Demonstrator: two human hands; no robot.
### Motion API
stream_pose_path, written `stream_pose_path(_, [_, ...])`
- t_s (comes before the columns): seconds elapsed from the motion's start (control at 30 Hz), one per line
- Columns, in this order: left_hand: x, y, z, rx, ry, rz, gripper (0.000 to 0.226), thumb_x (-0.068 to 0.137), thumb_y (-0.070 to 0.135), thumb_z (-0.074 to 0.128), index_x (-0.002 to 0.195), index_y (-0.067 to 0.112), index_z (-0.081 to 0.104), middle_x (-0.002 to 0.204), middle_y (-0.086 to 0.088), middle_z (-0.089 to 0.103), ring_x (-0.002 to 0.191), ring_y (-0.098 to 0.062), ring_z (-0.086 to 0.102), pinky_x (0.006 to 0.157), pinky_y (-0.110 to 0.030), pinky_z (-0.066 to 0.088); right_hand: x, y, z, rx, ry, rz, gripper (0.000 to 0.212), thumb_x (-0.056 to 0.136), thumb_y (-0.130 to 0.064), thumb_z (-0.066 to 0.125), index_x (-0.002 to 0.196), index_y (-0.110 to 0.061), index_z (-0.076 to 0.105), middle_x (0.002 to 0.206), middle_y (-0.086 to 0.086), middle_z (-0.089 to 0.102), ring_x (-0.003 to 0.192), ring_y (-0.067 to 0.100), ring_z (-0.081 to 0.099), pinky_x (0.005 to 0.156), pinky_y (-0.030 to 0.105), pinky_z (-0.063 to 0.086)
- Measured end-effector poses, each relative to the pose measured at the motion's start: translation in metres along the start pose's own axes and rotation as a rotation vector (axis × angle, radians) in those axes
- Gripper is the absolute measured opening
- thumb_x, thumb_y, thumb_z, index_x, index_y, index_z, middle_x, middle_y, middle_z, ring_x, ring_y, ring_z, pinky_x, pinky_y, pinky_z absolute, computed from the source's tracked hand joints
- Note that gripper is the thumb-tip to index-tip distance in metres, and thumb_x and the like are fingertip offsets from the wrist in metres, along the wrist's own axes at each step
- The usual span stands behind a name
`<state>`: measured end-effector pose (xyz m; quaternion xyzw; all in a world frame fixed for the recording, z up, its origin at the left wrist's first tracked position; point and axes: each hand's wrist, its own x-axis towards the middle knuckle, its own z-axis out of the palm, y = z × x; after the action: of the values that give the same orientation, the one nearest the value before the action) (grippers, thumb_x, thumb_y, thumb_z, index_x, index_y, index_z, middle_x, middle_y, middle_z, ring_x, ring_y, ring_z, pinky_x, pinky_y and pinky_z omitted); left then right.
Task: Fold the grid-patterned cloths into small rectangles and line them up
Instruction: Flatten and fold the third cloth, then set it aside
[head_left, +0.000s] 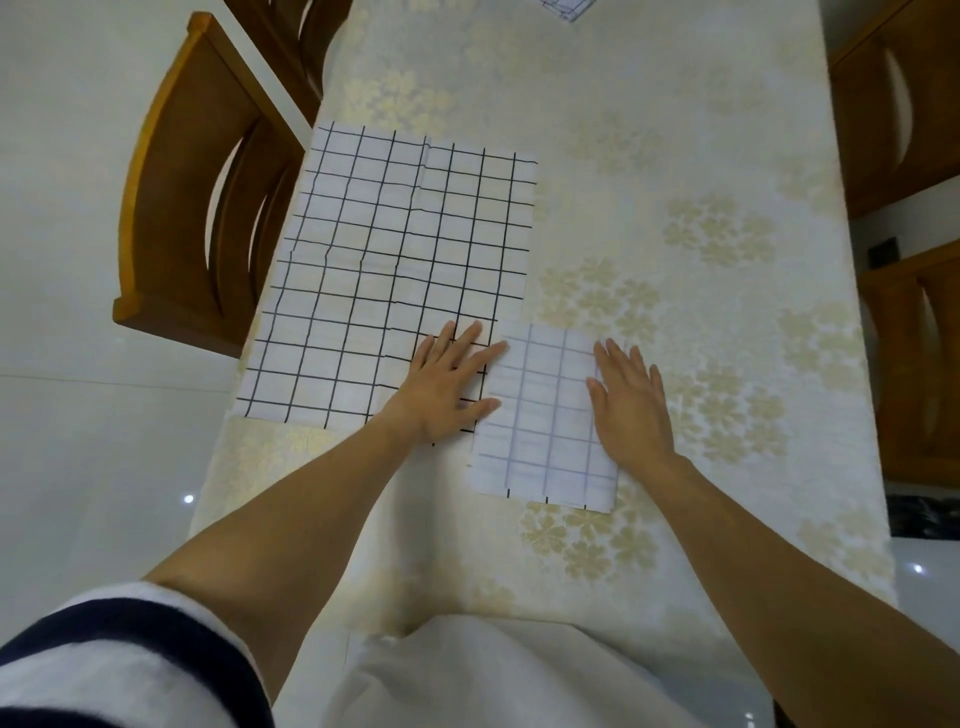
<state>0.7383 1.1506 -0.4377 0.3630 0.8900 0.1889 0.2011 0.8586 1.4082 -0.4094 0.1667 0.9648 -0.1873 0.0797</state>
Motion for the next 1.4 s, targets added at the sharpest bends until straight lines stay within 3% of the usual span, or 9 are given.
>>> stream_pose_path(0.23, [0.000, 0.008, -0.013, -0.029, -0.042, -0.038, 0.077, 0.094, 0.066, 0.044, 0.160, 0.035, 0.018, 0.169, 0.004, -0.005, 0.155, -0.025, -0.013, 0.125, -0.047, -0.005, 0.008, 0.035, -0.006, 0.130, -0.061, -0.048, 0.054, 0.105, -0.040, 0.040, 0.156, -0.027, 0.026, 0.163, -0.011, 0.016, 0.153, 0.018, 0.003, 0.123, 0.040, 0.003])
stream_pose_path(0.37, [0.001, 0.060, -0.013, 0.064, 0.269, 0.075, 0.056, 0.099, 0.030, 0.061, 0.148, 0.010, 0.045, 0.159, -0.014, 0.033, 0.152, -0.033, 0.022, 0.125, -0.046, 0.017, 0.009, 0.040, -0.014, 0.133, -0.060, -0.059, 0.048, 0.107, -0.033, 0.039, 0.154, -0.027, 0.032, 0.161, -0.008, 0.027, 0.153, 0.019, 0.009, 0.124, 0.041, 0.007])
stream_pose_path(0.43, [0.005, 0.103, 0.002, 0.069, 0.224, 0.257, 0.047, 0.092, 0.017, 0.070, 0.136, 0.004, 0.058, 0.141, -0.016, 0.055, 0.135, -0.035, 0.049, 0.116, -0.050, 0.036, 0.009, 0.040, -0.013, 0.091, -0.098, -0.086, 0.047, 0.107, -0.027, 0.041, 0.153, -0.027, 0.034, 0.161, -0.007, 0.029, 0.153, 0.021, 0.011, 0.123, 0.042, 0.009])
stream_pose_path(0.5, [0.006, 0.142, 0.023, 0.018, 0.099, 0.301, 0.048, 0.090, 0.016, 0.071, 0.133, 0.000, 0.059, 0.135, -0.020, 0.059, 0.125, -0.037, 0.056, 0.107, -0.051, 0.046, 0.008, 0.041, -0.010, 0.056, -0.117, -0.109, 0.048, 0.106, -0.024, 0.043, 0.153, -0.027, 0.034, 0.162, -0.007, 0.026, 0.153, 0.022, 0.009, 0.123, 0.042, 0.007])
stream_pose_path(0.6, [0.005, 0.167, 0.055, 0.051, -0.021, 0.264, 0.064, 0.095, 0.030, 0.064, 0.147, -0.001, 0.043, 0.150, -0.021, 0.044, 0.136, -0.037, 0.045, 0.113, -0.044, 0.037, 0.008, 0.042, -0.011, 0.020, -0.139, -0.110, 0.051, 0.106, -0.025, 0.042, 0.155, -0.027, 0.029, 0.163, -0.009, 0.020, 0.154, 0.020, 0.005, 0.123, 0.040, 0.004])
stream_pose_path(0.77, [-0.002, 0.155, 0.082, 0.196, -0.154, 0.208, 0.069, 0.108, 0.045, 0.033, 0.161, 0.009, 0.007, 0.168, -0.010, 0.001, 0.156, -0.028, -0.001, 0.127, -0.042, 0.002, 0.008, 0.048, -0.013, -0.041, -0.166, -0.133, 0.055, 0.106, -0.034, 0.039, 0.157, -0.029, 0.020, 0.164, -0.012, 0.014, 0.154, 0.018, 0.003, 0.124, 0.040, 0.007])
stream_pose_path(1.17, [-0.038, 0.159, 0.073, 0.303, -0.287, 0.248, 0.066, 0.105, 0.057, 0.016, 0.161, 0.026, 0.005, 0.169, 0.009, -0.002, 0.154, -0.029, -0.012, 0.125, -0.047, -0.007, 0.032, 0.053, -0.024, -0.182, -0.223, -0.100, 0.054, 0.110, -0.031, 0.023, 0.158, -0.034, 0.000, 0.163, -0.021, -0.006, 0.152, 0.020, -0.013, 0.122, 0.046, -0.009])
stream_pose_path(1.3, [-0.027, 0.163, 0.055, 0.168, -0.214, 0.257, 0.052, 0.107, 0.048, 0.026, 0.154, 0.029, 0.036, 0.160, 0.007, 0.035, 0.151, -0.030, 0.021, 0.122, -0.044, 0.018, 0.033, 0.044, -0.026, -0.063, -0.186, -0.055, 0.054, 0.109, -0.026, 0.031, 0.159, -0.028, 0.012, 0.165, -0.014, 0.006, 0.153, 0.023, -0.005, 0.124, 0.042, -0.002])
stream_pose_path(1.4, [0.002, 0.164, 0.038, 0.133, -0.084, 0.236, 0.046, 0.097, 0.010, 0.050, 0.142, 0.021, 0.051, 0.146, -0.002, 0.049, 0.115, -0.033, 0.057, 0.093, -0.041, 0.042, 0.017, 0.033, -0.029, 0.336, 0.136, 0.230, 0.044, 0.102, -0.022, 0.051, 0.145, -0.015, 0.045, 0.151, 0.007, 0.043, 0.139, 0.028, 0.041, 0.113, 0.038, 0.035])
